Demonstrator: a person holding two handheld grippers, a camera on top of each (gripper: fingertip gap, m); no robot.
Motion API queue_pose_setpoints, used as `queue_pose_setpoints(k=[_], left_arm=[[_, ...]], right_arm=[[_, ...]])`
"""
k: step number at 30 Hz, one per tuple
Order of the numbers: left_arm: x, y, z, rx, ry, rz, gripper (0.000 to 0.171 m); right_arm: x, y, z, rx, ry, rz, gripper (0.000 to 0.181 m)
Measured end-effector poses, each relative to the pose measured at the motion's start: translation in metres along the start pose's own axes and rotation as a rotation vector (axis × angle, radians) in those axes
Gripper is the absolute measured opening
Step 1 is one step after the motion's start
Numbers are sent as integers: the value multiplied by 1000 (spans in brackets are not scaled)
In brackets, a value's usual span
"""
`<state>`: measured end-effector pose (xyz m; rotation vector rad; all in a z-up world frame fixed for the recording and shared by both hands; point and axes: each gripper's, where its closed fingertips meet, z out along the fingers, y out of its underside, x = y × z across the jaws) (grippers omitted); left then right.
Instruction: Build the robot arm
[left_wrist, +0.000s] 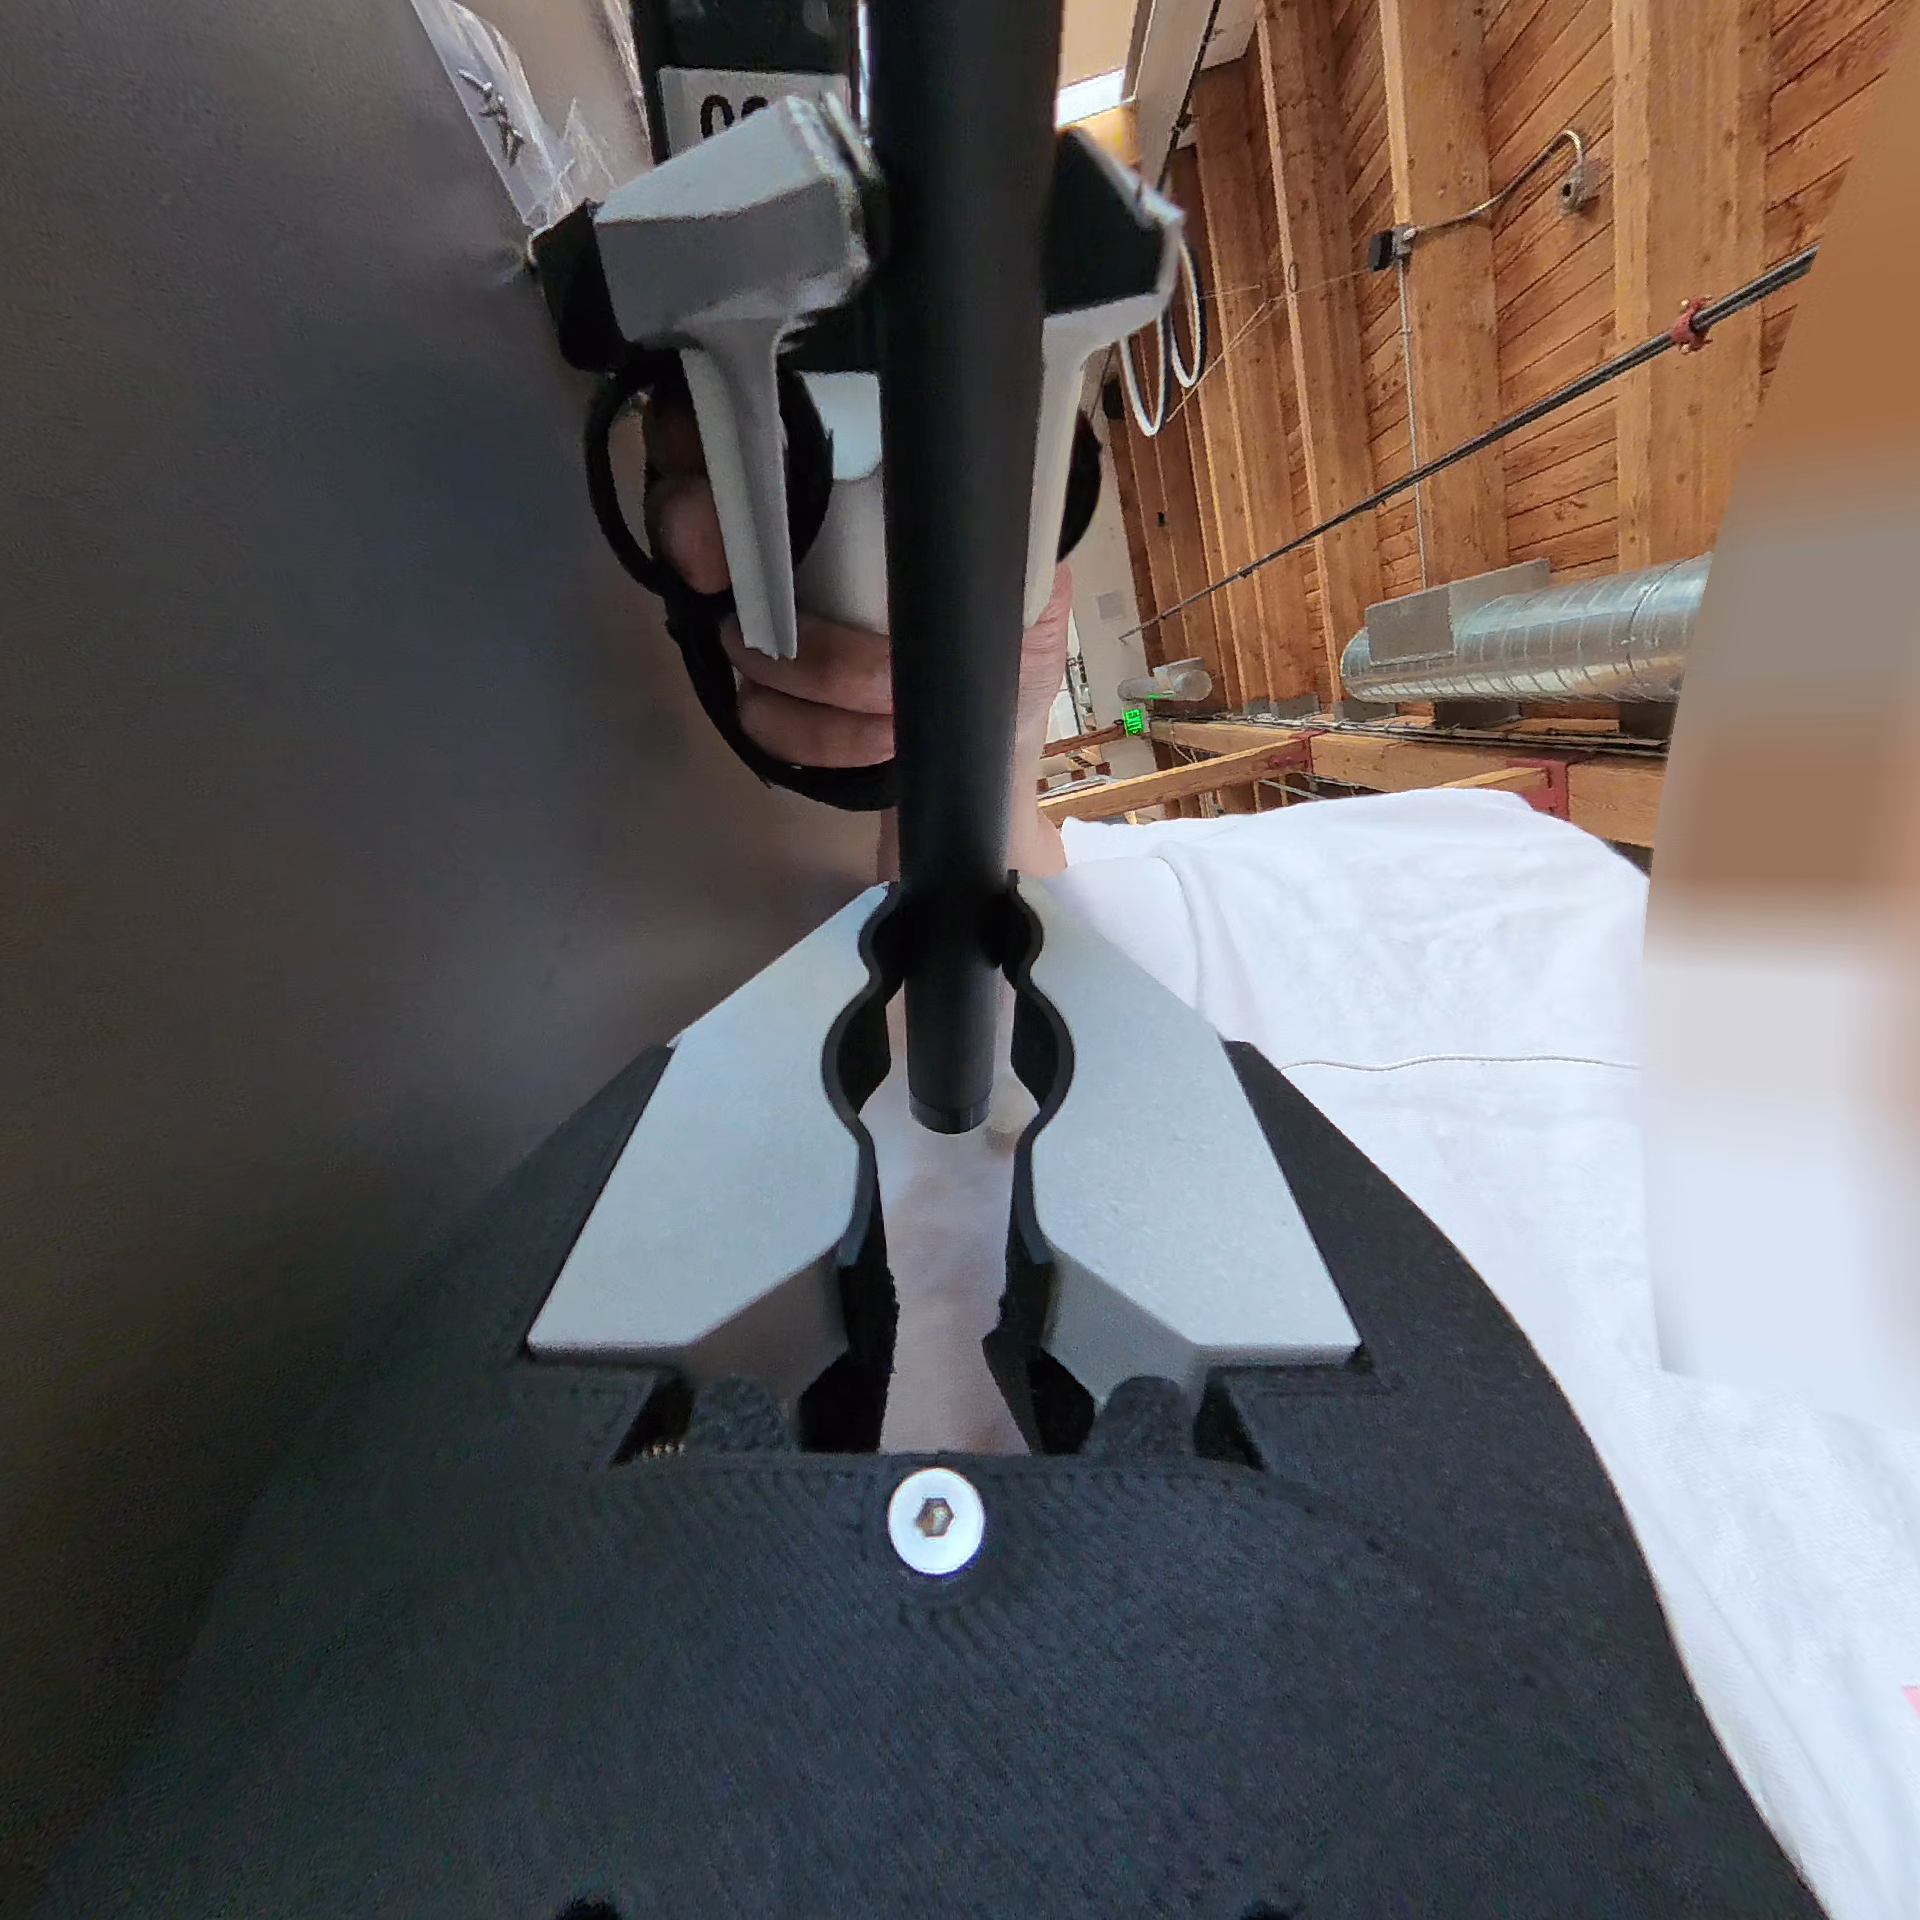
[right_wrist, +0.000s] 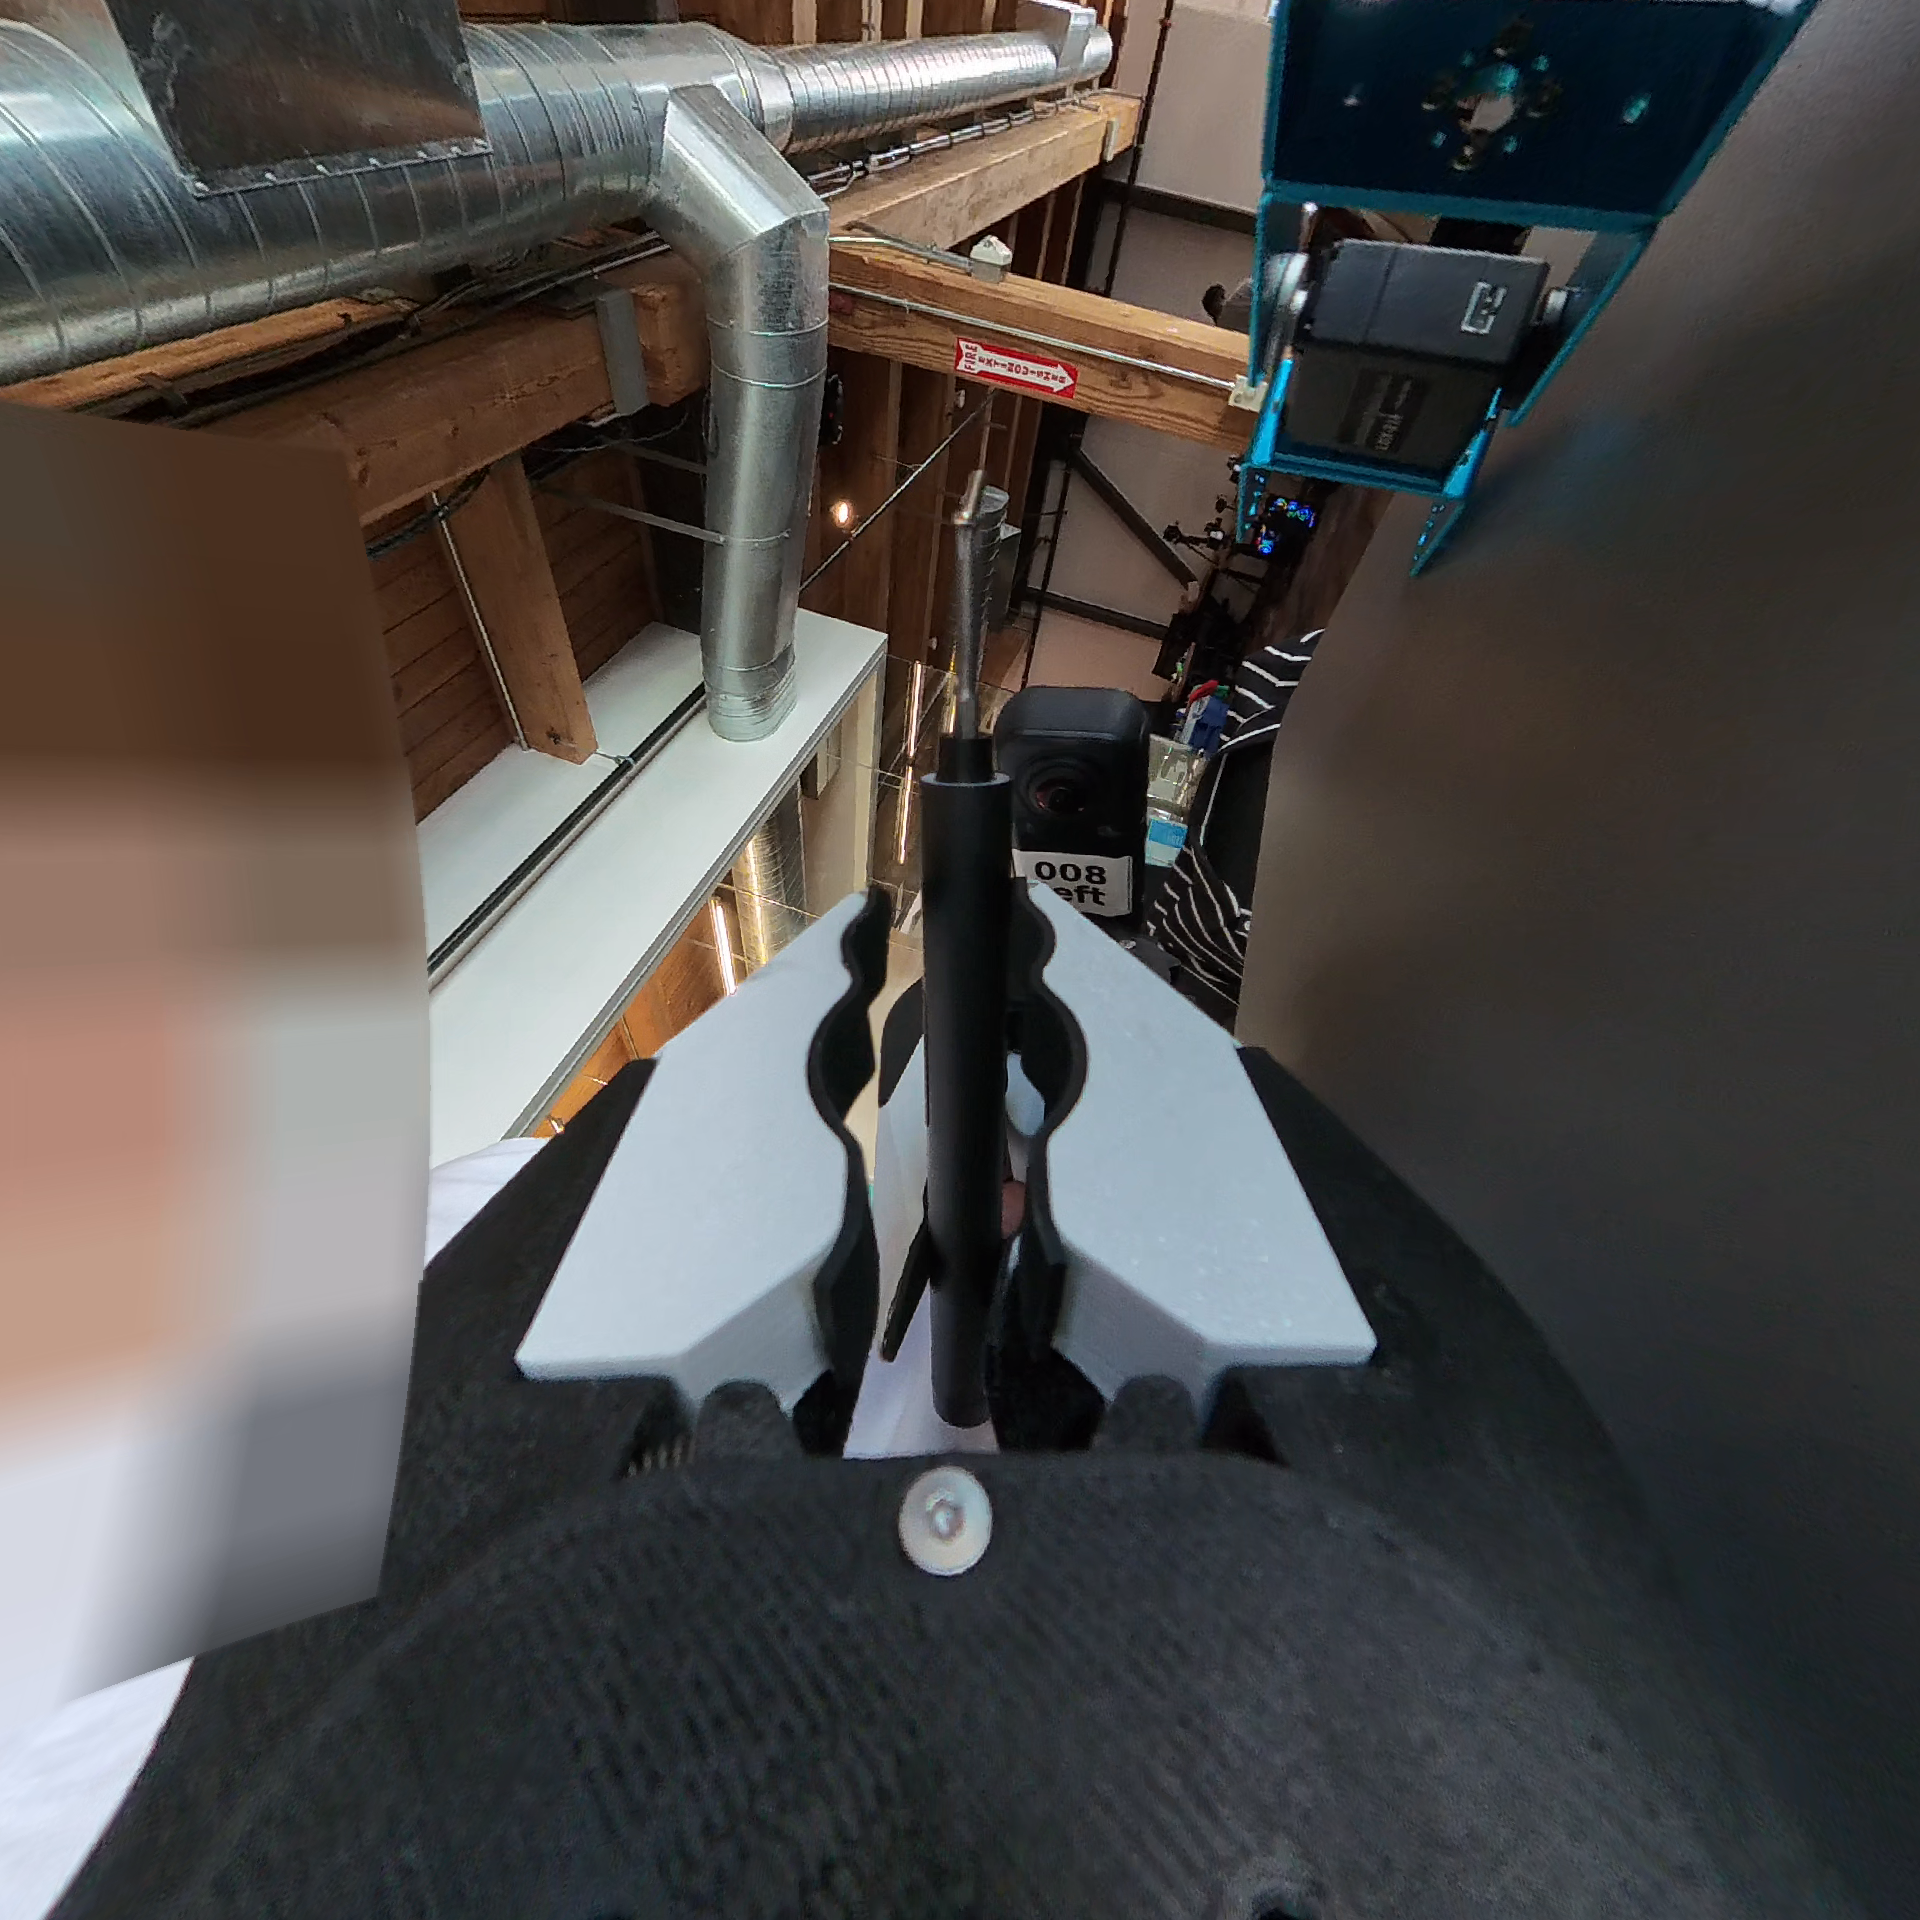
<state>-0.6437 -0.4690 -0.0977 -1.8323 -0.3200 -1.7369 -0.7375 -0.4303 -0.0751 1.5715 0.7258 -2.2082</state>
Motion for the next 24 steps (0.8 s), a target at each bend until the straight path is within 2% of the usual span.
queue_pose_setpoints(k=[2,19,24], left_arm=[[1,1,0,0,3,3,16],[-3,1,1,61,33,5,17],[-3,-7,-2,125,76,-12,23]], right_arm=[[2,1,0,-7,6,7,16],[5,3,3,-24,7,27,16],[7,-1,6,-2,29,5,17]])
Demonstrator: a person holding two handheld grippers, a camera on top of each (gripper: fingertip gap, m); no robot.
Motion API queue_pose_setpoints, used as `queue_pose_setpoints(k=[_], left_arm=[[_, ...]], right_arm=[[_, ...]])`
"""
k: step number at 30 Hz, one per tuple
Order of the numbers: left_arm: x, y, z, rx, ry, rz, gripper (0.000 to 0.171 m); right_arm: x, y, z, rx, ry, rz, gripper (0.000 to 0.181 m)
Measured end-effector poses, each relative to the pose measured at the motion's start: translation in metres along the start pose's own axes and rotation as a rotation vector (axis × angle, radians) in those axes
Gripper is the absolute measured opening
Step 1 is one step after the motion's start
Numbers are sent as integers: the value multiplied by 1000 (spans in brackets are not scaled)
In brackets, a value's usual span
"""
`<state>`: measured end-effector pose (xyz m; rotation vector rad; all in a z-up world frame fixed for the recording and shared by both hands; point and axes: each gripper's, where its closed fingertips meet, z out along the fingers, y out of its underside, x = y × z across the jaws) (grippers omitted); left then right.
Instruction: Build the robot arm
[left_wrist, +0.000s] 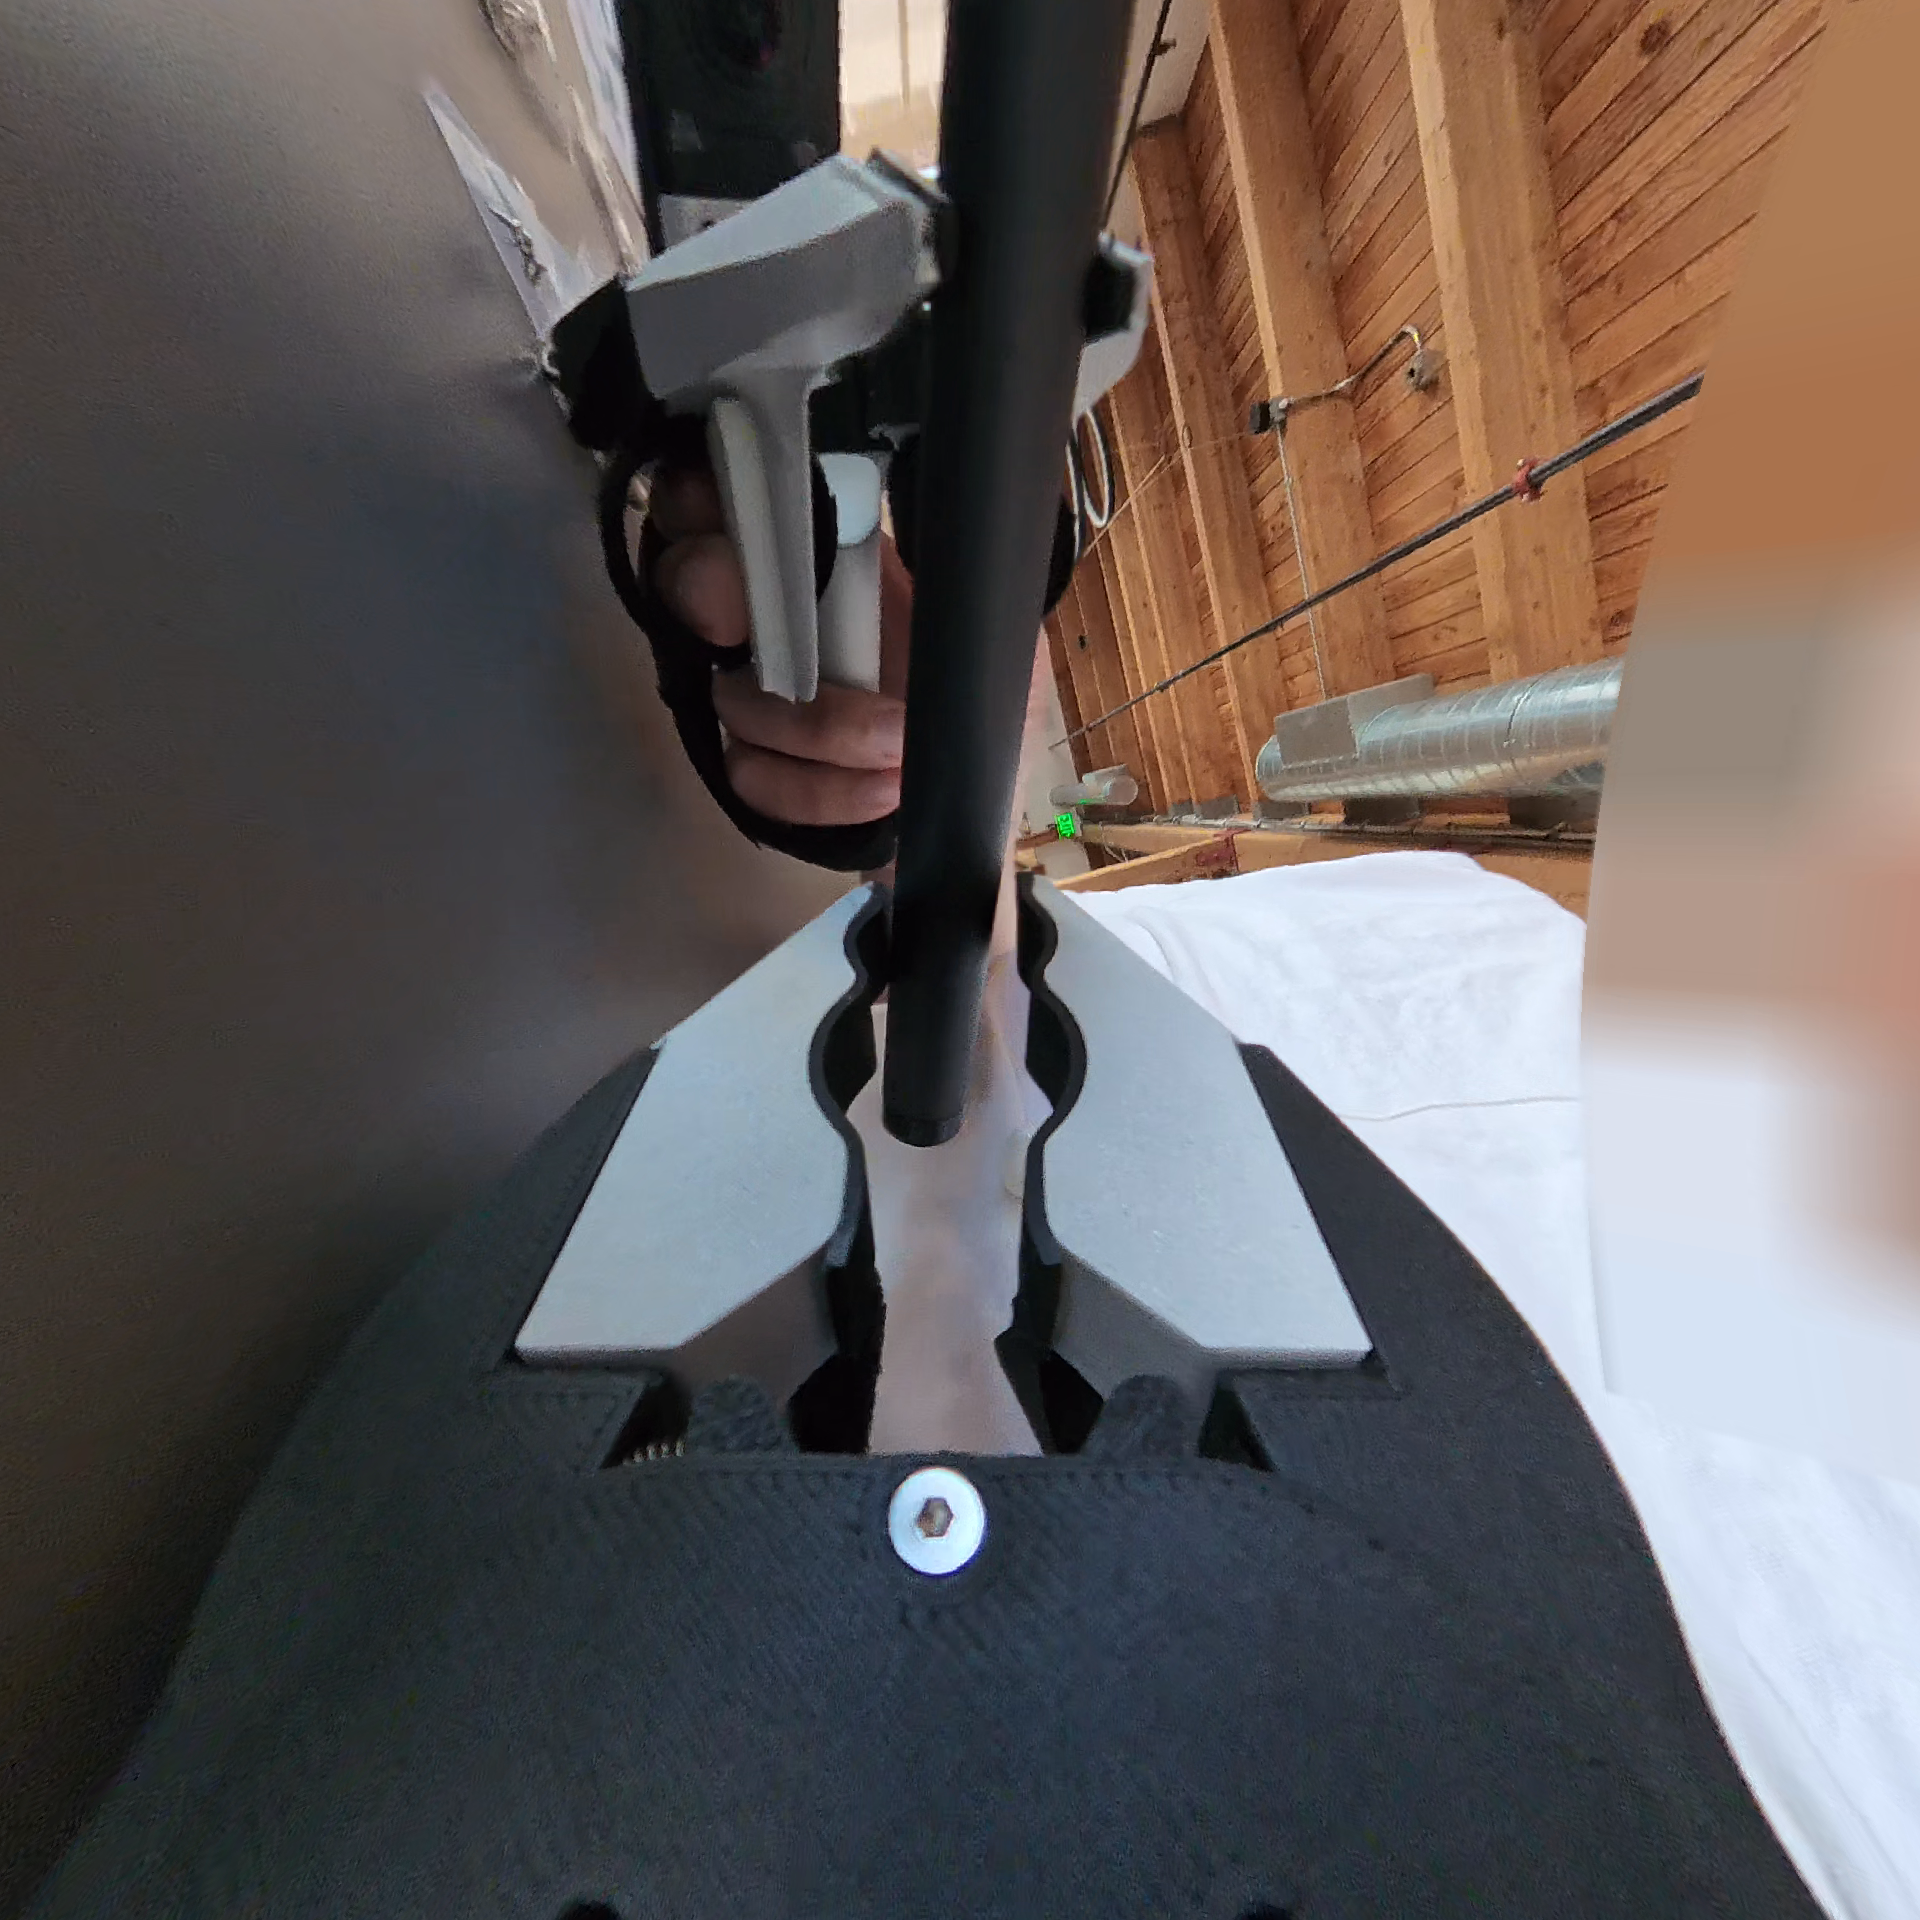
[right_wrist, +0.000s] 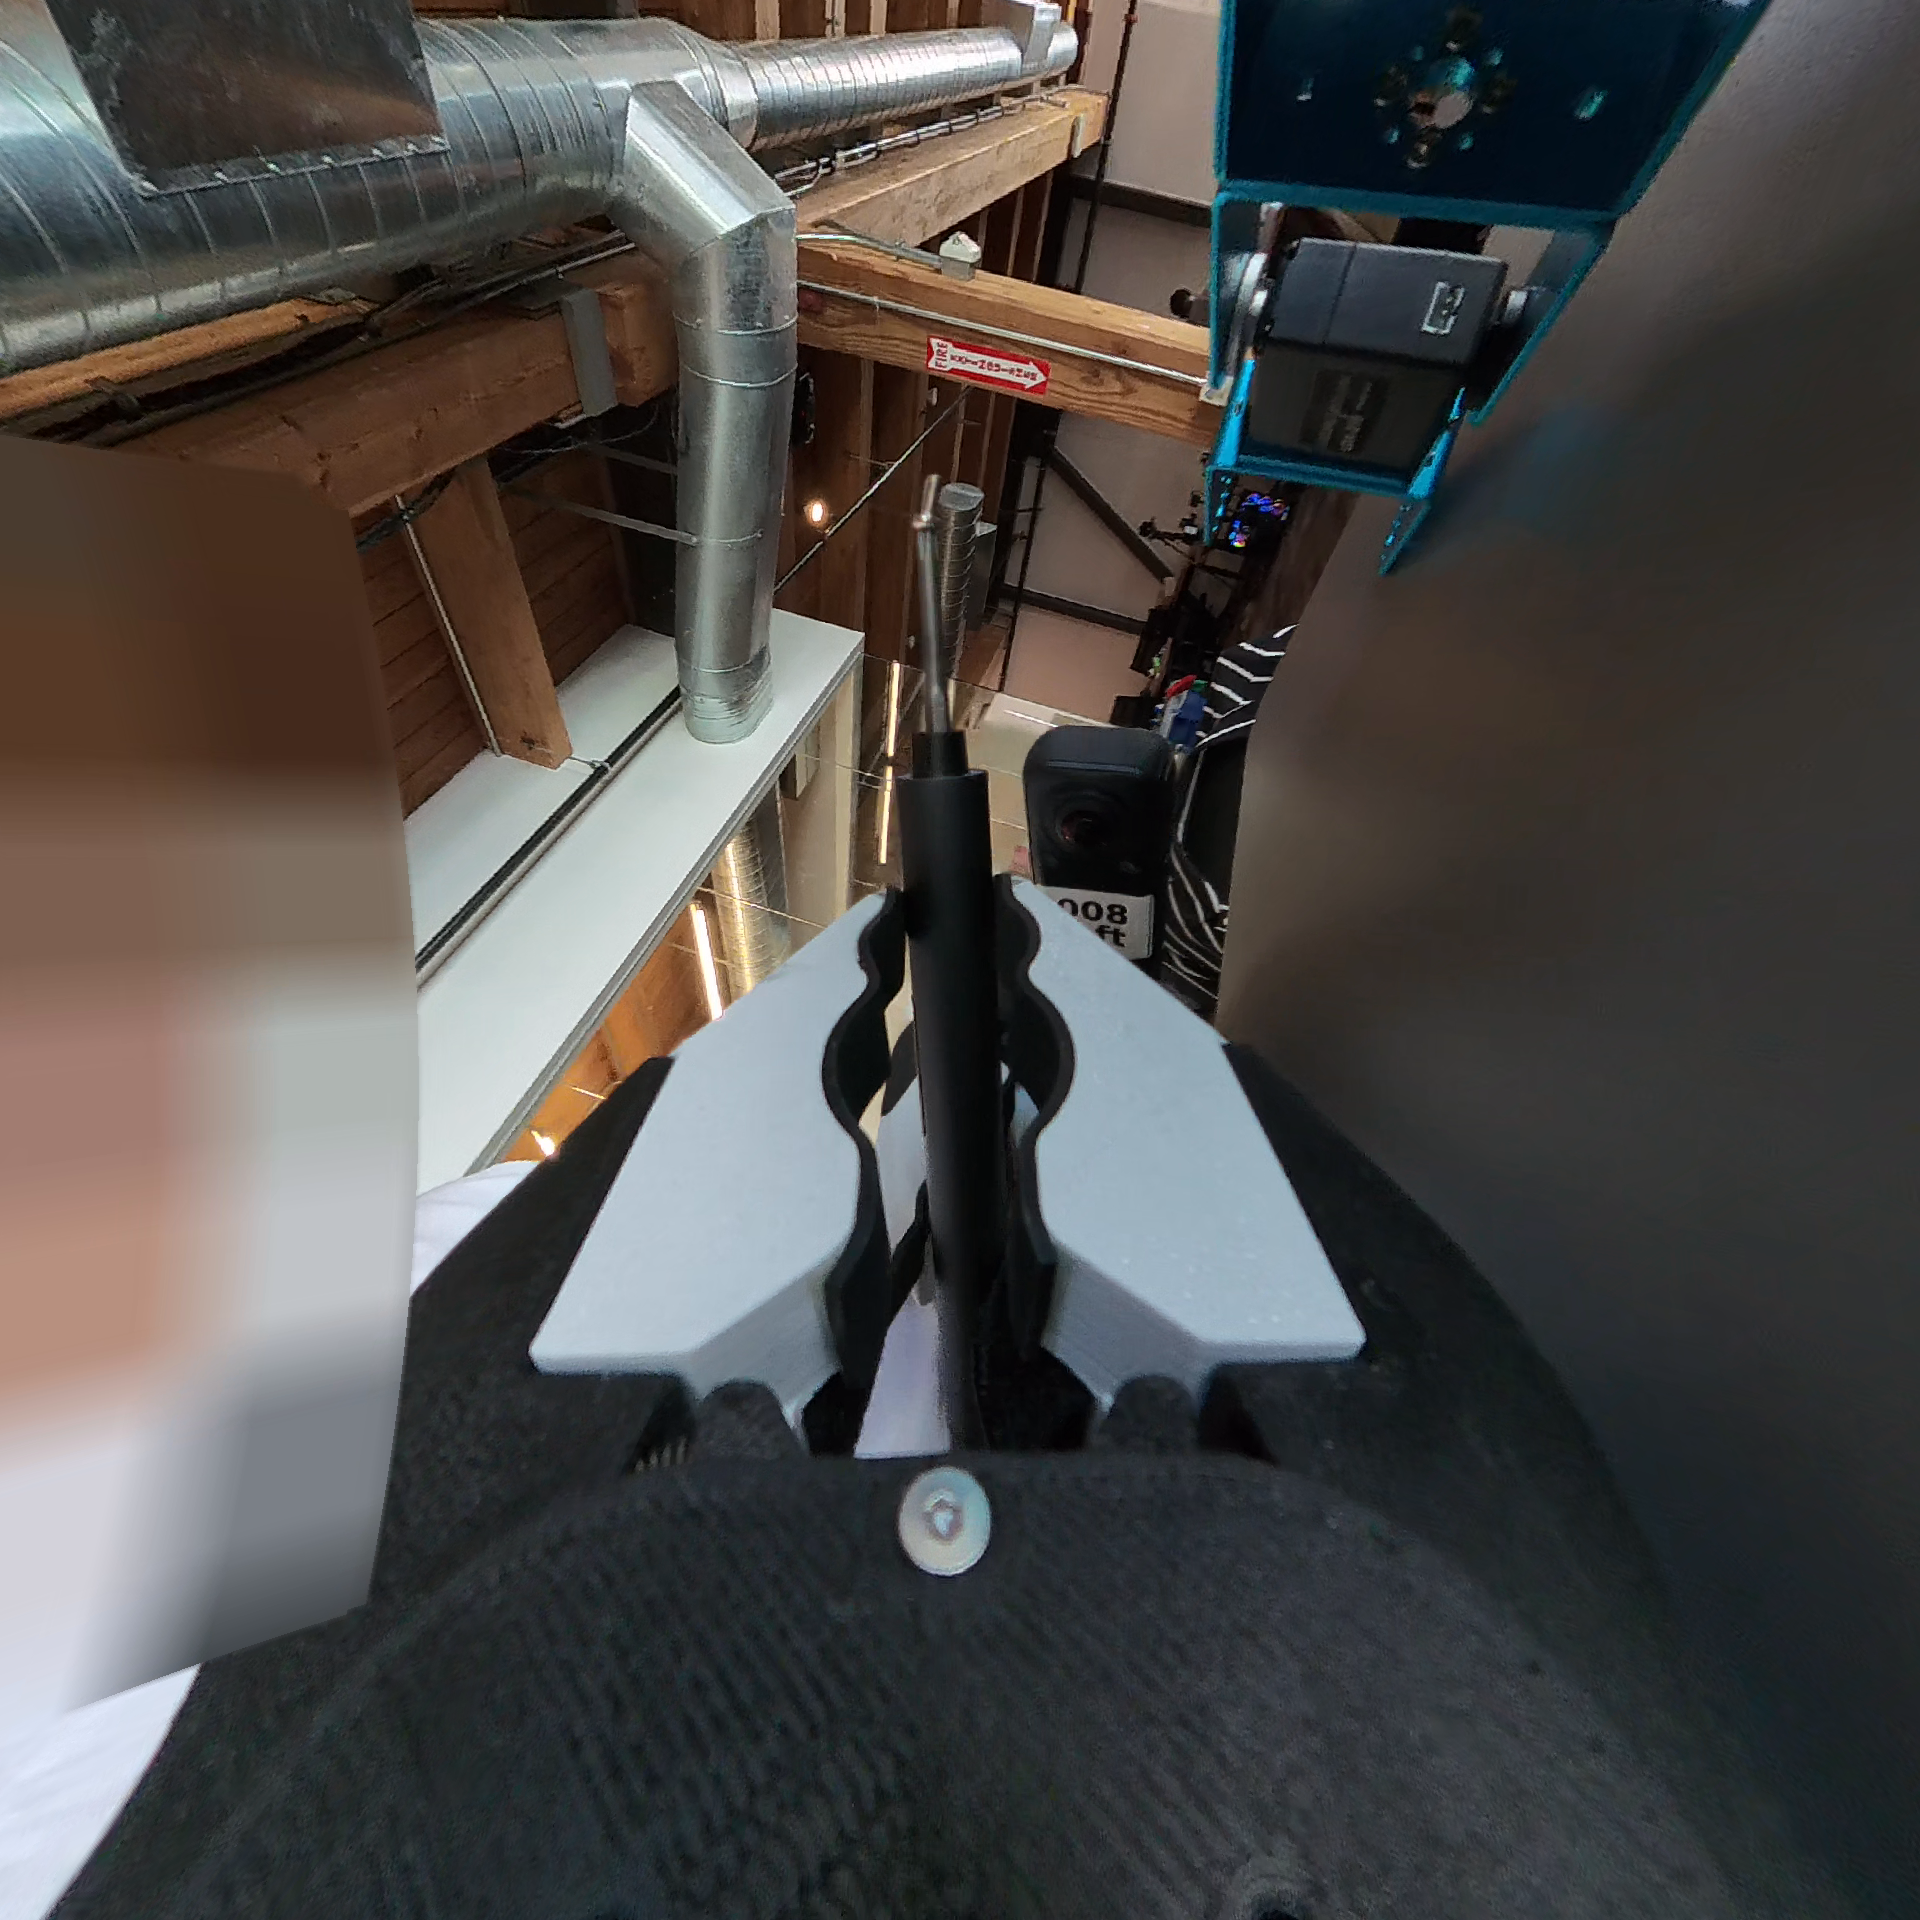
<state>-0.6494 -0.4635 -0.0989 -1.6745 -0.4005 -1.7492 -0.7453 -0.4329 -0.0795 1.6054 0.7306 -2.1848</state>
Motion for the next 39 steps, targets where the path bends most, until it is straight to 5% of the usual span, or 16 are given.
queue_pose_setpoints(k=[5,17,26,30,39], left_arm=[[-2,-6,-8,28,14,-30,18],[22,-9,-49,-213,106,1,16],[8,-5,-55,-281,79,3,16],[3,1,-55,-315,24,-17,17],[20,23,-64,-401,-125,-100,16]], right_arm=[[7,-4,10,-10,37,-21,16],[-6,-10,33,57,-118,-53,26],[5,1,30,60,11,-101,34],[5,3,24,48,86,-286,34],[-24,43,28,-277,93,-893,39]])
